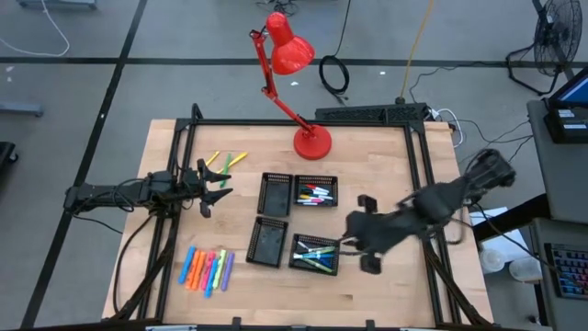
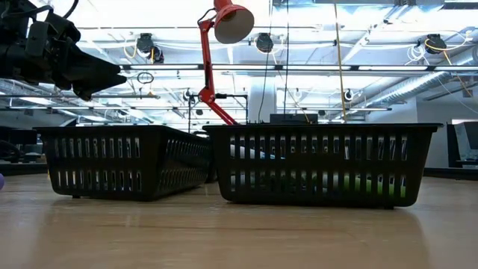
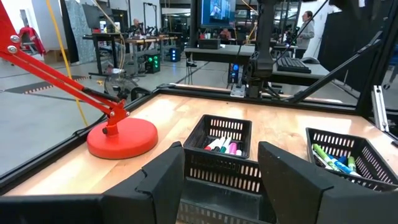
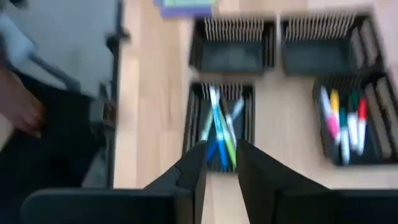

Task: Pick & Place Markers
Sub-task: Put the yellow pen into the top left black bin

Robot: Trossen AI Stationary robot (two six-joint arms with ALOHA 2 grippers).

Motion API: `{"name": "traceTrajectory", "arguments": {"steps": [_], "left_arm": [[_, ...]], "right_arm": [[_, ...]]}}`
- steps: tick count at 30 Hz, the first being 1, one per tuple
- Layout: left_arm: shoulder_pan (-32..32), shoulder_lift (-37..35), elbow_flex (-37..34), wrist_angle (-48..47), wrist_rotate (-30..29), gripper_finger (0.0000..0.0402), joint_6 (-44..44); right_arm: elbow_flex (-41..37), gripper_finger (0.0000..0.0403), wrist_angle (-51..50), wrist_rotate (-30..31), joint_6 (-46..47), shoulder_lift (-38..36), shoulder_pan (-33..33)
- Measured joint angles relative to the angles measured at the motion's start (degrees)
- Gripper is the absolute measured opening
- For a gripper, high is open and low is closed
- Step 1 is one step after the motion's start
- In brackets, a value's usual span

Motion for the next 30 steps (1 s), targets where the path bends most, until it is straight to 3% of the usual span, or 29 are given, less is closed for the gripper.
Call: {"name": "traceTrajectory", "arguments": {"steps": [2,5,9,12,15,18,23,30], "left_arm": [[0.0,0.0,0.0,0.0,0.0,0.0209,0.0],[0.0,0.0,0.0,0.0,0.0,0.0209,0.0],[0.0,0.0,0.0,0.0,0.0,0.0209,0.0],[0.0,0.0,0.0,0.0,0.0,0.0209,0.0],[0.0,0.0,0.0,0.0,0.0,0.0209,0.0],[0.0,0.0,0.0,0.0,0.0,0.0209,0.0],[0.0,0.0,0.0,0.0,0.0,0.0209,0.0],[0.0,0.0,0.0,0.0,0.0,0.0209,0.0]], "right_arm": [[-6.4,0.0077,6.5,3.4,-8.0,-4.6,1.9],[-20.5,0.0077,24.9,4.9,-22.9,-12.4,2.3],[-43.0,0.0077,51.4,-1.8,-31.5,-25.7,-4.8],[-60.4,0.0077,68.0,-10.8,-32.8,-34.0,-13.7],[-72.6,0.0077,80.7,-14.7,-24.9,-41.2,-24.4],[-79.2,0.0077,81.5,-18.1,-16.8,-47.2,-34.5],[-83.8,0.0077,82.0,-32.0,-20.8,-55.3,-45.4],[-89.3,0.0077,81.7,-32.5,-22.7,-64.2,-51.3]]}}
